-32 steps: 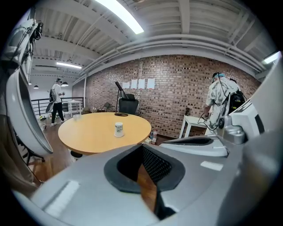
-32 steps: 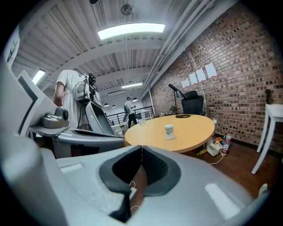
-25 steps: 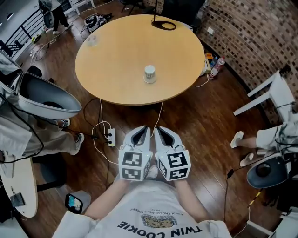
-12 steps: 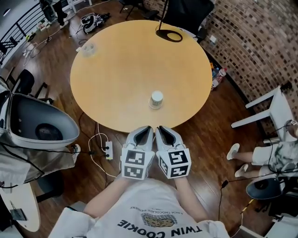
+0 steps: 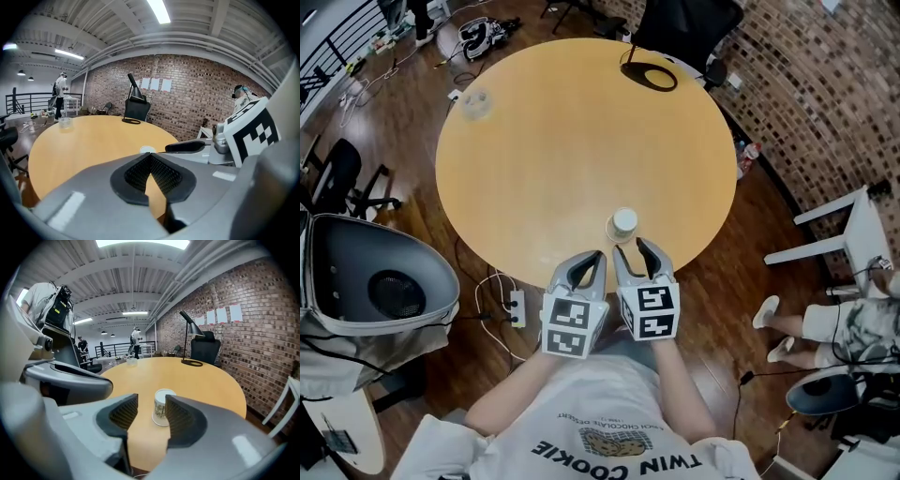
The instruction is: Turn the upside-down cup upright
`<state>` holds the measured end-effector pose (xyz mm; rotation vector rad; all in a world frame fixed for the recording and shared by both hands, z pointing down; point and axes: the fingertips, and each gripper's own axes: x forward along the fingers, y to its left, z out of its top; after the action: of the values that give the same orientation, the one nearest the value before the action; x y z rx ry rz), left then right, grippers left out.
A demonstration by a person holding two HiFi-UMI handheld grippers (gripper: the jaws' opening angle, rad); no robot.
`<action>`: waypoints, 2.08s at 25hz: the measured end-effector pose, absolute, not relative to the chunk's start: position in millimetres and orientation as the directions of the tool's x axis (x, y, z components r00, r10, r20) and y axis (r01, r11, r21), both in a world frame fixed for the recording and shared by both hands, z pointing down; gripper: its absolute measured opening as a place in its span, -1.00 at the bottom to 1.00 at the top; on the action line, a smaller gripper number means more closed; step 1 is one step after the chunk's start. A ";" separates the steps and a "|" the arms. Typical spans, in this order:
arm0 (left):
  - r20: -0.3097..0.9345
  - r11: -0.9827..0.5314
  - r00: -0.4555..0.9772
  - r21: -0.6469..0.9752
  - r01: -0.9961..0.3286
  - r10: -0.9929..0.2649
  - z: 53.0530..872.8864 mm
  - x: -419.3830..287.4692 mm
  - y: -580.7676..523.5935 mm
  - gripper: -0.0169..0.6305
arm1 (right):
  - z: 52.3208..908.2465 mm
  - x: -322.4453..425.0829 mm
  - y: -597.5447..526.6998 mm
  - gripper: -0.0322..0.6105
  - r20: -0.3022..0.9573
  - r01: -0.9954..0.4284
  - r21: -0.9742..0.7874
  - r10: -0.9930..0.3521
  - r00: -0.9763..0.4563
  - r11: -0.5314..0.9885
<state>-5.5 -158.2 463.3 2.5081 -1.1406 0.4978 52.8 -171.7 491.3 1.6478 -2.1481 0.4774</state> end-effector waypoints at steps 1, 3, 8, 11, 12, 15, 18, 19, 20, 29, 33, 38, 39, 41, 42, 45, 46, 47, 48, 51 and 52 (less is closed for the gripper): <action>0.450 -0.616 0.612 0.158 -0.771 -0.650 465.2 -4.0 -162.5 -0.93 | 495.6 54.4 -177.6 -0.34 0.503 -0.966 -0.031 -0.831 -0.237 0.257; 0.458 -0.606 0.600 0.154 -0.780 -0.656 467.6 0.7 -171.8 -0.93 | 503.7 59.3 -188.4 -0.24 0.510 -0.962 -0.031 -0.824 -0.248 0.271; 0.464 -0.554 0.552 0.147 -0.819 -0.693 466.3 7.0 -199.4 -0.93 | 519.6 64.7 -211.8 -0.06 0.539 -0.948 -0.024 -0.794 -0.280 0.318; 0.468 -0.519 0.518 0.140 -0.843 -0.716 464.6 9.4 -211.7 -0.93 | 529.9 64.2 -224.3 -0.05 0.567 -0.935 -0.025 -0.766 -0.304 0.353; 0.469 -0.510 0.510 0.139 -0.849 -0.722 463.9 11.2 -215.3 -0.93 | 532.4 66.2 -228.5 -0.05 0.573 -0.933 -0.021 -0.760 -0.306 0.360; 0.473 -0.490 0.491 0.135 -0.861 -0.732 463.7 15.3 -223.9 -0.93 | 536.2 72.1 -240.2 -0.05 0.581 -0.927 -0.011 -0.752 -0.311 0.375; 0.483 -0.477 0.475 0.129 -0.870 -0.736 466.9 13.4 -226.0 -0.93 | 541.7 67.1 -244.2 -0.05 0.596 -0.911 -0.028 -0.725 -0.345 0.411; 0.486 -0.472 0.470 0.127 -0.872 -0.737 467.7 12.6 -226.4 -0.93 | 543.5 64.8 -244.5 -0.05 0.601 -0.905 -0.031 -0.716 -0.356 0.424; 0.488 -0.468 0.466 0.126 -0.875 -0.738 468.3 12.2 -227.0 -0.93 | 544.9 63.1 -244.6 -0.05 0.606 -0.900 -0.031 -0.708 -0.363 0.435; 0.493 -0.453 0.453 0.129 -0.882 -0.742 470.8 11.8 -232.3 -0.93 | 549.1 64.6 -248.0 -0.07 0.616 -0.897 -0.072 -0.688 -0.384 0.437; 0.493 -0.455 0.455 0.128 -0.881 -0.742 470.7 10.9 -232.1 -0.93 | 543.6 71.5 -250.1 -0.07 0.583 -0.907 -0.225 -0.697 -0.417 0.355; 0.495 -0.457 0.456 0.127 -0.880 -0.740 471.1 8.0 -233.6 -0.93 | 540.3 74.8 -249.1 -0.07 0.504 -0.800 -0.566 -0.685 -0.526 0.198; 0.496 -0.457 0.455 0.127 -0.880 -0.740 471.3 7.4 -233.9 -0.93 | 541.8 75.0 -248.3 -0.07 0.483 -0.759 -0.629 -0.683 -0.549 0.165; 0.495 -0.456 0.455 0.129 -0.881 -0.740 471.3 6.5 -234.7 -0.93 | 547.6 76.5 -245.6 -0.07 0.439 -0.662 -0.744 -0.681 -0.586 0.090; 0.494 -0.455 0.455 0.130 -0.881 -0.741 471.1 6.1 -235.3 -0.93 | 551.5 77.9 -244.0 -0.07 0.421 -0.617 -0.785 -0.683 -0.596 0.055; 0.490 -0.453 0.454 0.129 -0.882 -0.744 471.1 4.4 -237.1 -0.93 | 559.2 82.2 -240.8 -0.07 0.390 -0.546 -0.838 -0.696 -0.602 0.003; 0.490 -0.452 0.453 0.129 -0.882 -0.745 471.4 3.8 -237.5 -0.93 | 560.0 82.6 -240.3 -0.07 0.385 -0.536 -0.844 -0.699 -0.603 -0.002; 0.490 -0.452 0.454 0.130 -0.882 -0.745 471.7 3.5 -237.7 -0.93 | 560.5 82.7 -240.0 -0.07 0.382 -0.529 -0.848 -0.701 -0.603 -0.007; 0.490 -0.453 0.455 0.131 -0.882 -0.744 471.8 3.7 -237.5 -0.93 | 560.9 83.3 -239.6 -0.07 0.379 -0.521 -0.853 -0.704 -0.601 -0.014; 0.490 -0.458 0.461 0.134 -0.879 -0.740 471.9 5.6 -236.3 -0.93 | 563.9 87.4 -238.4 -0.07 0.360 -0.466 -0.883 -0.717 -0.597 -0.055; 0.491 -0.457 0.460 0.136 -0.879 -0.740 471.8 5.7 -236.0 -0.93 | 565.7 88.8 -237.3 -0.07 0.352 -0.435 -0.897 -0.719 -0.600 -0.077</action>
<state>5.7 -236.0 471.8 2.3435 -1.3656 0.5180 88.8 -237.3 565.7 1.4683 -2.2782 2.0220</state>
